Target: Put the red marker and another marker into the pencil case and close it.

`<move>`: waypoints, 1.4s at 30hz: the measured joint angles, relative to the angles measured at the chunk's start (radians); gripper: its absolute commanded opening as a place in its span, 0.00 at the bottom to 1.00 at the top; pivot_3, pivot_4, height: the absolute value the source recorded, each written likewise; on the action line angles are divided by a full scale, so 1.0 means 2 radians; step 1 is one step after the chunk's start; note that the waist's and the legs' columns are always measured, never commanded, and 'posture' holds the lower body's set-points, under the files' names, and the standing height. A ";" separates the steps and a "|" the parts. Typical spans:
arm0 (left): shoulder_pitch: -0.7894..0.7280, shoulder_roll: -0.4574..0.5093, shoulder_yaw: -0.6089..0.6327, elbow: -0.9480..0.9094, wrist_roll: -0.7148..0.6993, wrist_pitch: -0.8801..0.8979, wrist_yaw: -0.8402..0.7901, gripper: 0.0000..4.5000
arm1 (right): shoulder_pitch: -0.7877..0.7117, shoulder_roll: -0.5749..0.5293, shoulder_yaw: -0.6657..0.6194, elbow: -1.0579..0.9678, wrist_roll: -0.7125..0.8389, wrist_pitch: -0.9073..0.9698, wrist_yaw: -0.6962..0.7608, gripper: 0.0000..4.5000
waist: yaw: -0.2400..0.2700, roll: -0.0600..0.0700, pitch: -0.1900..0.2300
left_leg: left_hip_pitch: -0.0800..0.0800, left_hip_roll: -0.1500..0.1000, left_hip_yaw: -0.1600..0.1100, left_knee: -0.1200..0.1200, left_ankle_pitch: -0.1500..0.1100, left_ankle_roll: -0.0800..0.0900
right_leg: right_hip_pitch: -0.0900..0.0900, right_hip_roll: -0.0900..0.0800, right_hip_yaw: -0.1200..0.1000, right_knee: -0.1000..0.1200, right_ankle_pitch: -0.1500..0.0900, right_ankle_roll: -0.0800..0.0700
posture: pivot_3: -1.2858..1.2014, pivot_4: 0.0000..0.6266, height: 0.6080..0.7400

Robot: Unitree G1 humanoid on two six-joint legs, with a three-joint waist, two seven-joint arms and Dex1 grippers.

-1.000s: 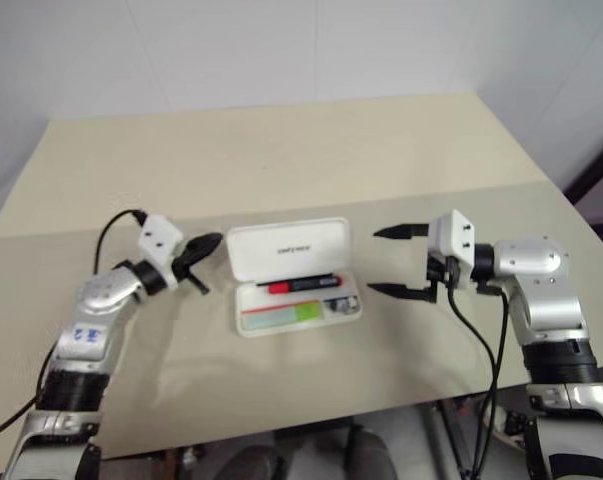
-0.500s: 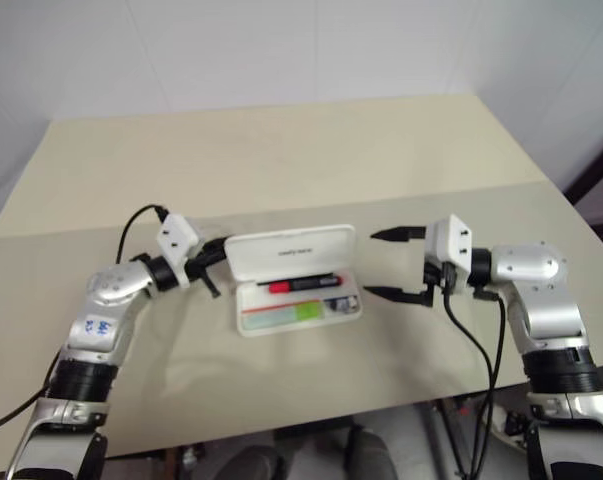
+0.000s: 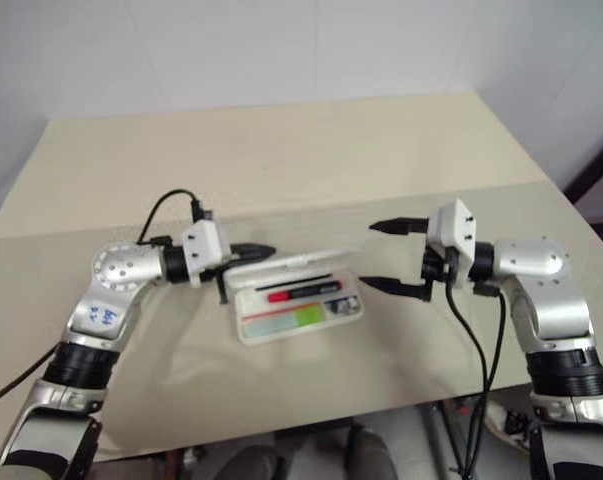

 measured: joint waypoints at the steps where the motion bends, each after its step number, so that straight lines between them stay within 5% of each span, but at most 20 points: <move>1: 0.004 0.001 0.000 -0.004 0.000 0.004 -0.002 0.00 | 0.001 0.000 0.000 -0.002 0.001 0.003 -0.001 1.00 | 0.001 0.000 0.000 | 0.000 0.000 0.000 0.000 0.000 0.000 | 0.000 0.000 0.000 0.000 0.000 0.000 | 0.52 0.24 1.00; 18: 0.032 -0.015 -0.081 -0.051 0.062 0.095 0.025 0.00 | 0.013 0.000 -0.013 -0.035 0.005 0.027 -0.023 1.00 | 0.003 0.000 0.000 | 0.000 0.000 0.000 0.000 0.000 0.000 | 0.001 0.000 0.001 -0.001 0.001 0.000 | 0.52 0.24 1.00; 27: 0.040 -0.007 -0.095 -0.061 0.088 0.073 0.035 0.00 | 0.035 0.006 -0.016 -0.071 0.019 0.045 -0.053 1.00 | 0.002 0.000 -0.001 | 0.001 0.000 0.000 0.000 0.000 0.000 | 0.001 0.000 0.001 -0.001 0.001 0.000 | 0.52 0.24 1.00; 33: 0.070 -0.026 -0.061 -0.071 0.052 0.094 0.048 0.00 | 0.044 0.018 -0.016 -0.076 0.021 0.047 -0.060 1.00 | 0.002 0.000 -0.001 | 0.001 0.000 0.000 0.000 0.000 0.000 | 0.001 0.000 0.001 -0.001 0.001 0.001 | 0.52 0.24 1.00; 42: 0.127 -0.012 0.081 -0.074 -0.050 0.062 0.049 0.00 | 0.047 0.027 -0.011 -0.038 0.012 0.036 -0.049 1.00 | 0.002 0.000 -0.001 | 0.001 0.000 0.000 0.000 0.000 0.000 | 0.001 0.000 0.001 -0.001 0.001 0.000 | 0.52 0.24 1.00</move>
